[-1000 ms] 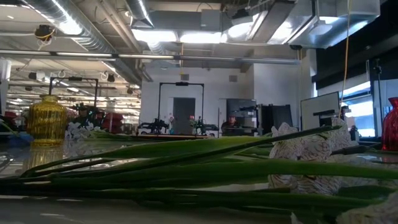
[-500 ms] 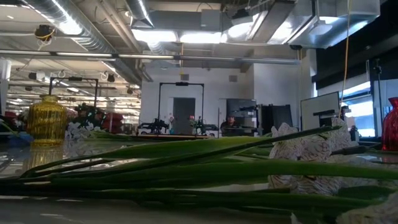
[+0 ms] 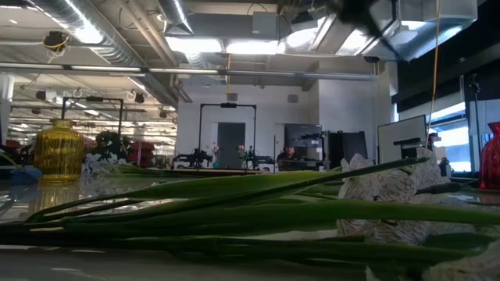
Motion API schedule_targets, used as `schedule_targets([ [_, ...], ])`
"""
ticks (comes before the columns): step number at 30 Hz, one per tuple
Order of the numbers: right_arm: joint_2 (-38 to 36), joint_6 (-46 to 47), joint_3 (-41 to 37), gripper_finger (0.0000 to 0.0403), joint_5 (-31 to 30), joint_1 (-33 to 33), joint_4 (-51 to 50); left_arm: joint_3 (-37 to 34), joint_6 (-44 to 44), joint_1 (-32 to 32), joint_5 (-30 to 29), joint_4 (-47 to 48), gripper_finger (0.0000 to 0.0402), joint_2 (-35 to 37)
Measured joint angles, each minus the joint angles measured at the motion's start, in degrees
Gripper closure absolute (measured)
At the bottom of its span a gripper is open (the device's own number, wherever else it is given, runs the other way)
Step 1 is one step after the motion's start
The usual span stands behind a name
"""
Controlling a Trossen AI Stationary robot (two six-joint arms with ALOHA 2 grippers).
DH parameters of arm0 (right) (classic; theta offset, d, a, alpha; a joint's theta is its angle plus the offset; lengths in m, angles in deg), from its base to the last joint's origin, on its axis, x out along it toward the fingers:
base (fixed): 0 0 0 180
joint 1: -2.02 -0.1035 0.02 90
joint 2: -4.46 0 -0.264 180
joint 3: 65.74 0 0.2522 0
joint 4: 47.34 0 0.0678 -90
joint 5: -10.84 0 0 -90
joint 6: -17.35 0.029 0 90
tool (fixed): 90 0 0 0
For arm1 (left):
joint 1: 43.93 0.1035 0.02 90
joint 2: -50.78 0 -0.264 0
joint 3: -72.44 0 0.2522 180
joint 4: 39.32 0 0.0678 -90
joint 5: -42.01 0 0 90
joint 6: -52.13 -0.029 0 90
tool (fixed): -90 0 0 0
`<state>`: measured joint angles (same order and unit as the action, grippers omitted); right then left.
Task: Sort flowers into vase by color
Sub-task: Put the top blue flower into the red vase
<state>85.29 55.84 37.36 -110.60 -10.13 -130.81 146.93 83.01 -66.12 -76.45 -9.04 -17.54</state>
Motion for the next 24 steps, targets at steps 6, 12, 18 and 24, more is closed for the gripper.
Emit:
schedule_targets([
  [6, 0.01, -5.88, -8.39, 0.0386, 4.28, 2.6, 15.17, 0.0, 5.26, -1.37, -0.02, 2.6, 0.0349, 0.0],
  [12, -0.11, -7.3, -9.02, 0.0396, 4.11, 2.8, 18.5, 0.0, 8.02, -3.97, 0.0, 5.62, 0.0349, 0.0],
  [18, -2.06, -5.7, -7.54, 0.0386, 1.07, 2.73, 10.66, 0.0, 8.03, -4.86, -2.34, 5.79, 0.0349, 0.0],
  [24, -10.17, 1.57, -7.68, 0.0394, -15.0, -0.57, -0.33, 0.0, 8.05, -4.2, -5.53, 5.79, 0.0349, 0.0],
])
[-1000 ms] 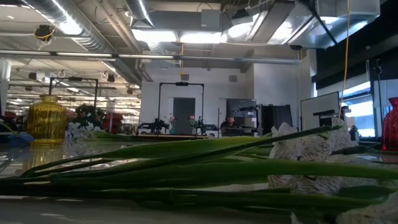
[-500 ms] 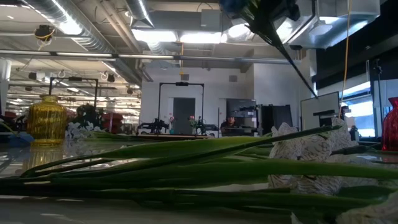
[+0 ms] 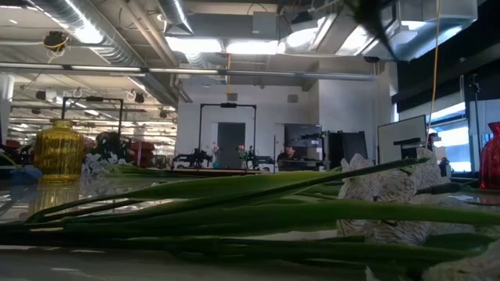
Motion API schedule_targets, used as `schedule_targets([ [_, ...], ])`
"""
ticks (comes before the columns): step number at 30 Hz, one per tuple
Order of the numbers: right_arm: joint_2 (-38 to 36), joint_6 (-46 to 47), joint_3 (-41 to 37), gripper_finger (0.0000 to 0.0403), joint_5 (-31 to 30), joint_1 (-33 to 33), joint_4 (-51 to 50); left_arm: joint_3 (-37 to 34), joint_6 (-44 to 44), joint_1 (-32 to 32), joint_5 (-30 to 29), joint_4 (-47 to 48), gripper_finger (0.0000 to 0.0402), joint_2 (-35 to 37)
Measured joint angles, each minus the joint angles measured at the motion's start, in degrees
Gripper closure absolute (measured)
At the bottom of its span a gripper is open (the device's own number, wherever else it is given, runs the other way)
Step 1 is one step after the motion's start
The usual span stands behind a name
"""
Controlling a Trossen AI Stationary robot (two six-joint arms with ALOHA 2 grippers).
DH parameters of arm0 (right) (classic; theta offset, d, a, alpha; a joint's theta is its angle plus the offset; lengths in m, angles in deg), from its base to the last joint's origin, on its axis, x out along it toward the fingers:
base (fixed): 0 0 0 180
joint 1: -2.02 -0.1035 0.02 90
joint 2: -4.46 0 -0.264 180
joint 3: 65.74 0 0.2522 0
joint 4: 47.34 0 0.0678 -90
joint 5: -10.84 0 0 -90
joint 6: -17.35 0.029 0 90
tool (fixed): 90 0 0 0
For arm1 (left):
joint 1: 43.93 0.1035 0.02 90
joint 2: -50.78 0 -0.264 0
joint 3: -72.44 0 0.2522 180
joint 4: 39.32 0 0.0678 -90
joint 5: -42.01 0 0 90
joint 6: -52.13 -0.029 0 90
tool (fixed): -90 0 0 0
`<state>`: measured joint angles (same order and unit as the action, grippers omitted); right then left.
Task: Sort flowers into vase by color
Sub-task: Put the top blue flower into the red vase
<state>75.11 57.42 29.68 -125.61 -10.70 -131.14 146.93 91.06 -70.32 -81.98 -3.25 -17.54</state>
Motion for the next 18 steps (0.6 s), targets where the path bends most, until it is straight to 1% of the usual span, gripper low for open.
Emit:
schedule_targets([
  [5, -4.9, 6.99, -0.16, 0.0392, -3.63, -0.56, -10.29, 0.0, 0.05, 1.17, -0.03, -0.31, 0.0349, 0.0],
  [10, -8.68, 13.4, -0.13, 0.0393, -4.02, -0.51, -19.97, 0.0, 0.01, 2.6, -0.11, -1.77, 0.0349, 0.0],
  [15, -12.89, 17.21, -2.83, 0.0392, -3.98, -0.41, -19.79, 0.0, 0.01, 3.68, -0.09, -2.48, 0.0349, 0.0],
  [18, -16.44, 20.11, -7.07, 0.0394, -3.51, -0.41, -20.08, 0.0, 0.0, 4.41, -0.09, -2.54, 0.0349, 0.0],
])
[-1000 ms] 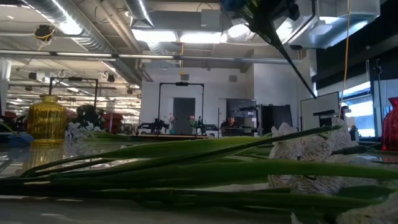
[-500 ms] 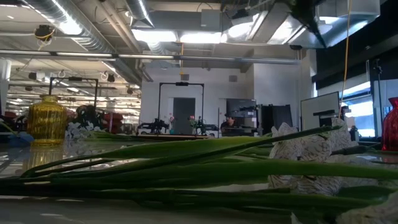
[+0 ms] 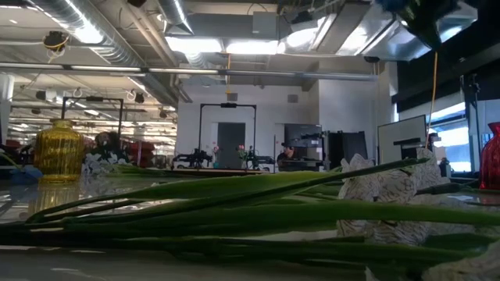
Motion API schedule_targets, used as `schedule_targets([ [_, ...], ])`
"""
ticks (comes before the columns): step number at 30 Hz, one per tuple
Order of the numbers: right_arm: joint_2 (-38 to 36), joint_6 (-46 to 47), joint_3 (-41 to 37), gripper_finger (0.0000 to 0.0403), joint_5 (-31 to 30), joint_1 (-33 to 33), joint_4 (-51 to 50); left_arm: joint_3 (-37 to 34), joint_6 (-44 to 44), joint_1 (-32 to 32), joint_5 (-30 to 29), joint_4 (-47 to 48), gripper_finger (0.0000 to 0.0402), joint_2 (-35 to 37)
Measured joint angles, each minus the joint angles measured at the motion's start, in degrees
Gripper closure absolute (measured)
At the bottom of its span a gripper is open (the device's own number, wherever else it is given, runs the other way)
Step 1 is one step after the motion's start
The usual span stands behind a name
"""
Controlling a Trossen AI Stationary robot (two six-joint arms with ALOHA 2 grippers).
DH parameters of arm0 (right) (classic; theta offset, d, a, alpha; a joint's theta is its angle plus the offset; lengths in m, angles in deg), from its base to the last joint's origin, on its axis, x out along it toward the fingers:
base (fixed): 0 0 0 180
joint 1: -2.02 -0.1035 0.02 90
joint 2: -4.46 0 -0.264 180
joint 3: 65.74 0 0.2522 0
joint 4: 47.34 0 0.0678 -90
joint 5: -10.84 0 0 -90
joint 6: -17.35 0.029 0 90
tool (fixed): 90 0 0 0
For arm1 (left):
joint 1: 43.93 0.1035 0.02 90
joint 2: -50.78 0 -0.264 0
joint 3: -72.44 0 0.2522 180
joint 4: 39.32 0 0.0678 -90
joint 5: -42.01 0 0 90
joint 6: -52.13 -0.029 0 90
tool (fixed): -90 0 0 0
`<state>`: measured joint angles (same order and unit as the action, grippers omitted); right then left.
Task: Sort flowers into vase by color
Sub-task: Put the top blue flower into the red vase
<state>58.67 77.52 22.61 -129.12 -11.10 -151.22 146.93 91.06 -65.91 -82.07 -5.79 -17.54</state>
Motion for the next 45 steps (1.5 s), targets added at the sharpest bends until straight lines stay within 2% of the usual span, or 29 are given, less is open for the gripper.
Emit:
schedule_targets([
  [8, -6.89, 5.82, -10.79, 0.0392, 4.95, 0.0, 0.02, 0.0, -0.01, 1.28, 0.03, -0.22, 0.0349, 0.0],
  [22, -7.23, 9.53, -16.92, 0.0375, 12.66, 0.0, 0.83, 0.0, -0.49, 2.29, 0.28, -0.09, 0.0349, 0.0],
  [32, -7.23, 6.7, -17.27, 0.0389, 2.85, 0.0, 12.22, 0.0, -0.52, 1.7, 0.5, 0.47, 0.0349, 0.0],
  [38, -7.23, 5.4, -17.3, 0.0385, -0.64, -0.04, 14.86, 0.0, -0.47, 1.7, 0.76, 0.44, 0.0349, 0.0],
  [45, -7.18, 3.0, -22.86, 0.0384, -4.02, -0.04, 25.65, 0.0, -0.41, 1.69, 0.81, 0.38, 0.0349, 0.0],
])
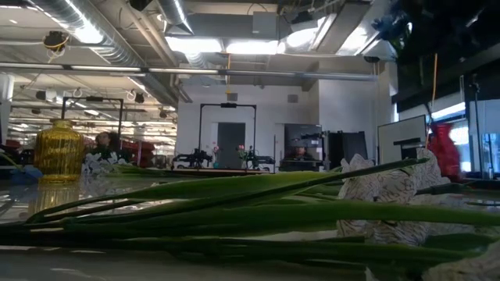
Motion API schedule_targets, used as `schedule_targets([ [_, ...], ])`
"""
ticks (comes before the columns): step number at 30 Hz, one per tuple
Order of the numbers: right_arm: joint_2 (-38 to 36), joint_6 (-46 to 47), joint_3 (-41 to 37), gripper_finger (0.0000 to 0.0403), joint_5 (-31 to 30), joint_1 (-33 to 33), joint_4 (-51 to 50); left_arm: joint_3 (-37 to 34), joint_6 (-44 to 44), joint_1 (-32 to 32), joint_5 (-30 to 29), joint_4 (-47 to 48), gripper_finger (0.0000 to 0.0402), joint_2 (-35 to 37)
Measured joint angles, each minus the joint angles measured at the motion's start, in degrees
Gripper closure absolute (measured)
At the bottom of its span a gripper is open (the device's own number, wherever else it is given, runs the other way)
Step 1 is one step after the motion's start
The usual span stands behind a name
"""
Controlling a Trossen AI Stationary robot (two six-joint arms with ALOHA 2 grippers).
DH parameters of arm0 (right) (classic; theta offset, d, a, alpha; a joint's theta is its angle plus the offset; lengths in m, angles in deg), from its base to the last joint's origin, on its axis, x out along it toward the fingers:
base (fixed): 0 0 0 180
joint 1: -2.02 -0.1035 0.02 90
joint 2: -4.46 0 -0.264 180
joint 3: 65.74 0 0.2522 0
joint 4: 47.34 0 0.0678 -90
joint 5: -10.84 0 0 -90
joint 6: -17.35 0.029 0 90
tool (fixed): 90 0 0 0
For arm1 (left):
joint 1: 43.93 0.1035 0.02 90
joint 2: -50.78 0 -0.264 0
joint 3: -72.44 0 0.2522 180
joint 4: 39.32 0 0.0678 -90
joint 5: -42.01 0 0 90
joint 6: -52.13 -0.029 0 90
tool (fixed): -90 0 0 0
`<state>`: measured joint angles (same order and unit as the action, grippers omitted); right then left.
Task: Sort flowers into vase by color
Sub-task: Put the top blue flower into the red vase, then put the blue flower into the red vase
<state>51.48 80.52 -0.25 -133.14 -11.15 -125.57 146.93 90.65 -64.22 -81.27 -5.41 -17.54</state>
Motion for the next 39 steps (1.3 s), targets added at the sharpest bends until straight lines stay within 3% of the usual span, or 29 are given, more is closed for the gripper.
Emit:
schedule_targets([
  [6, -0.02, -0.89, -4.47, 0.0384, -1.3, 0.0, 6.39, 0.0, 0.0, -0.14, 1.42, -0.05, 0.0349, 0.0],
  [12, -0.04, -3.22, -5.25, 0.0372, 4.0, 0.04, 5.92, 0.0, -2.37, -0.14, 1.44, -1.94, 0.0349, 0.0],
  [22, -0.04, -10.9, -3.14, 0.0226, 12.05, 0.04, 5.8, 0.0, -3.15, 2.45, -0.17, -3.93, 0.0349, -1.96],
  [26, -0.02, -12.45, -1.43, 0.0189, 17.25, 0.04, 4.99, 0.0, -4.39, 2.7, -0.13, -4.8, 0.0349, -4.24],
  [31, -0.02, -12.52, 3.2, 0.0176, 22.23, 0.04, -1.03, 0.0, -4.38, 2.68, -0.17, -4.86, 0.0349, -7.81],
  [39, -0.04, -12.52, 9.93, 0.0176, 21.38, 0.04, -7.9, 0.0, -4.54, 2.21, 3.04, -4.7, 0.0349, -12.63],
])
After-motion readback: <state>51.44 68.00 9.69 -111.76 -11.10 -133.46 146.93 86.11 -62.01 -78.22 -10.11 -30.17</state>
